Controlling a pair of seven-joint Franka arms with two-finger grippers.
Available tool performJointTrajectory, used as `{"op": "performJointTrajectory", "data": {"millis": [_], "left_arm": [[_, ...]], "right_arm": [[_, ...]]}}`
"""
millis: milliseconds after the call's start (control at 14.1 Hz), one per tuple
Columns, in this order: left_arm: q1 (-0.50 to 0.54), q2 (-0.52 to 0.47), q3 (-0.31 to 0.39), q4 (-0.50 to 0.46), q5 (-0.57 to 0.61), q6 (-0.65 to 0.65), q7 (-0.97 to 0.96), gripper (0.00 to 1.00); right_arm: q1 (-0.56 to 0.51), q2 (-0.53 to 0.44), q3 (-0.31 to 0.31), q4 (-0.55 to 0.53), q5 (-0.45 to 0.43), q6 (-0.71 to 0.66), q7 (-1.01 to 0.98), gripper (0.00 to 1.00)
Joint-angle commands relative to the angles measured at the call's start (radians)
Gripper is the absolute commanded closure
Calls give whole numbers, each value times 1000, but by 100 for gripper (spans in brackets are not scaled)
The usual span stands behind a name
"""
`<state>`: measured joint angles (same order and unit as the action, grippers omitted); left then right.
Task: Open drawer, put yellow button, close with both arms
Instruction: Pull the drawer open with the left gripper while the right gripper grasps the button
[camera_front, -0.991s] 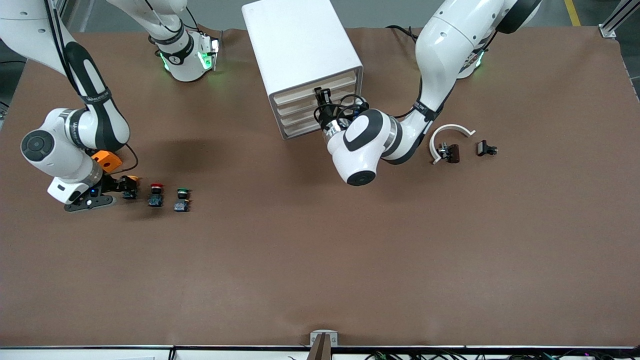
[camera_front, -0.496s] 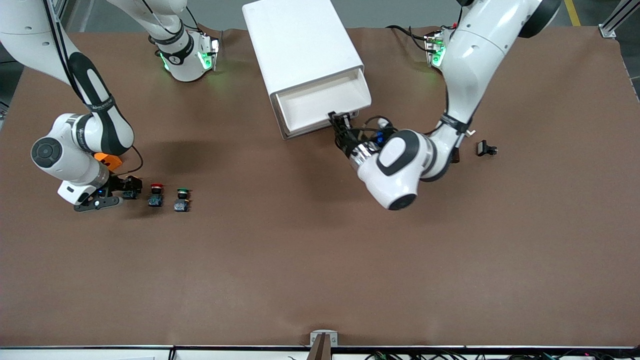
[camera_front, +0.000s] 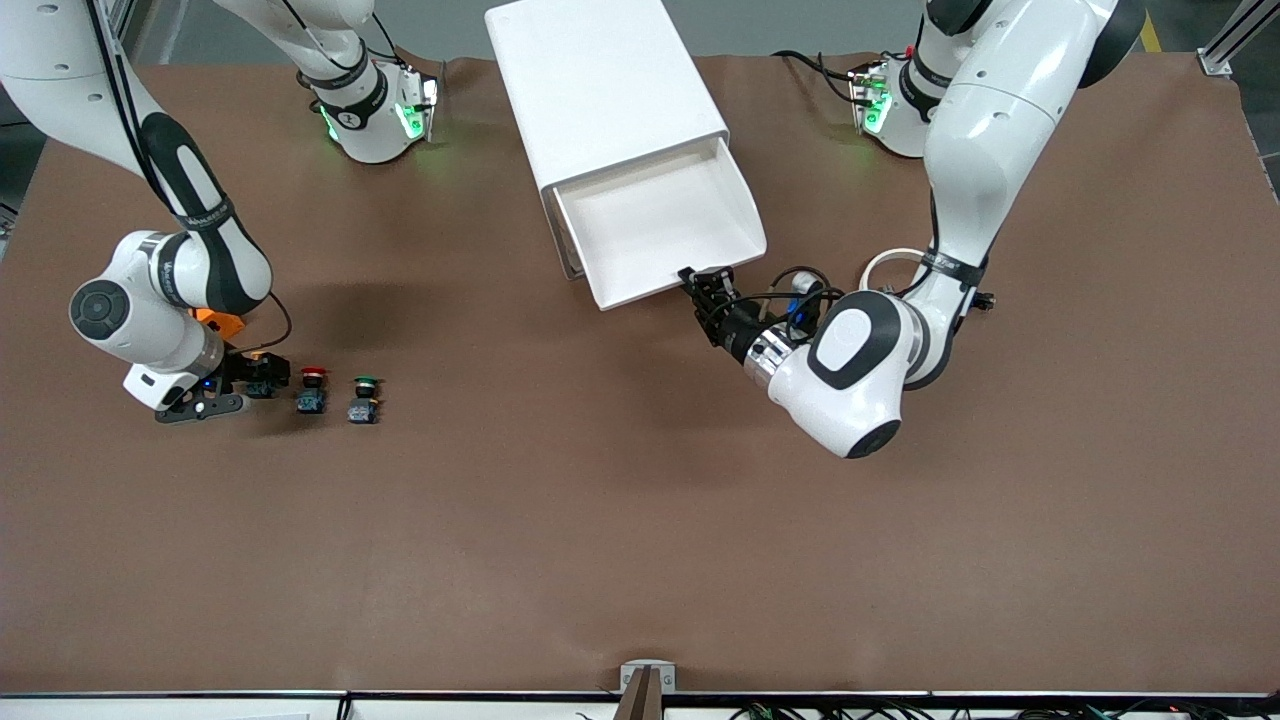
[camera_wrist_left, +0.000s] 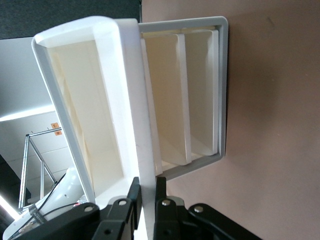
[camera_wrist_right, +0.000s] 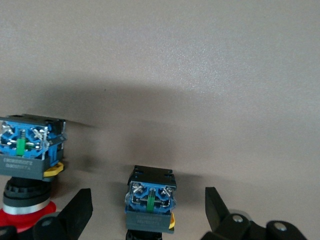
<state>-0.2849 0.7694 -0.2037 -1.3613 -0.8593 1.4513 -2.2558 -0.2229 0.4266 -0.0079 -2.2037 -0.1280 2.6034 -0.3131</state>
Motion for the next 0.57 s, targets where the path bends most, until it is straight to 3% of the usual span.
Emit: {"op": "performJointTrajectory", "data": {"millis": [0,283,496], "left_arm": [[23,10,-3,44,-12,24,82,1],[35,8,3,77,8,31,122,0],[26,-2,58,123,72,31,203,0]], "right_arm": [[-24,-2,17,-2,18,7,3,0],[-39,-2,17,-2,19,3,3,0],[-44,-2,17,-2,18,3,2,0]]}}
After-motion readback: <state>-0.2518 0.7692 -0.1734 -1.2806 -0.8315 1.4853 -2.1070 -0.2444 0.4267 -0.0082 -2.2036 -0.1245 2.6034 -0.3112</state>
